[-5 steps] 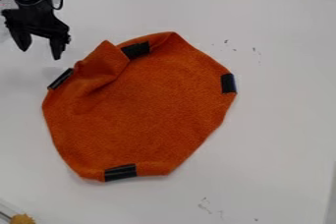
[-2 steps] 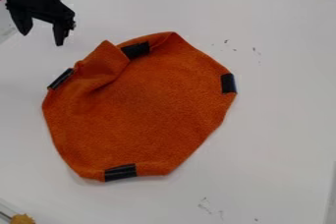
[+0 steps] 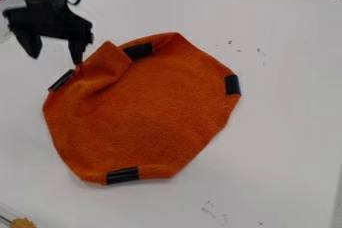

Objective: Fold the cloth from bottom right to top left

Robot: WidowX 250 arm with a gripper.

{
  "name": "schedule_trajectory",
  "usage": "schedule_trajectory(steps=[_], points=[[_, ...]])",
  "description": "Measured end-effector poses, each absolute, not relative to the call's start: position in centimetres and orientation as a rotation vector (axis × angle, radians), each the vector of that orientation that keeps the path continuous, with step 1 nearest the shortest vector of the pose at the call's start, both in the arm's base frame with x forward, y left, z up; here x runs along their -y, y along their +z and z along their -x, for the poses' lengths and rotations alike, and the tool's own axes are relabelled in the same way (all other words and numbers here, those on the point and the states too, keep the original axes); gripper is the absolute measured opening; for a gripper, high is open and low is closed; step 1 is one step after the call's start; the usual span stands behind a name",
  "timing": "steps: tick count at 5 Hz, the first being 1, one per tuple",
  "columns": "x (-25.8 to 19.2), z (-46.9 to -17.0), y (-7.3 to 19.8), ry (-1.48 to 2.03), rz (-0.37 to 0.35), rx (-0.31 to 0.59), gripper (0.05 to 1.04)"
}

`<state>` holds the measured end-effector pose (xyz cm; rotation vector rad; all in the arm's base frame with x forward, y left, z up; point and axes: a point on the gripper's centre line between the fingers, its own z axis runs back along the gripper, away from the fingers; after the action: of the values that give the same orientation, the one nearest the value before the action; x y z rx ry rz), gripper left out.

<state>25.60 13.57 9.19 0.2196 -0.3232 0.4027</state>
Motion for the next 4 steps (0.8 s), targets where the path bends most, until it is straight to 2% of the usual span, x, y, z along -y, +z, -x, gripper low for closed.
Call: schedule_trajectory(steps=[1,2,4], points=[[-9.8,-24.1,7.5,0.376,-0.179,0.322,1.000],[-6.4,-22.2,4.6,0.334,-0.149,0.308,1.000],[-1.5,-20.0,1.0,0.287,-0.118,0.300,1.000]])
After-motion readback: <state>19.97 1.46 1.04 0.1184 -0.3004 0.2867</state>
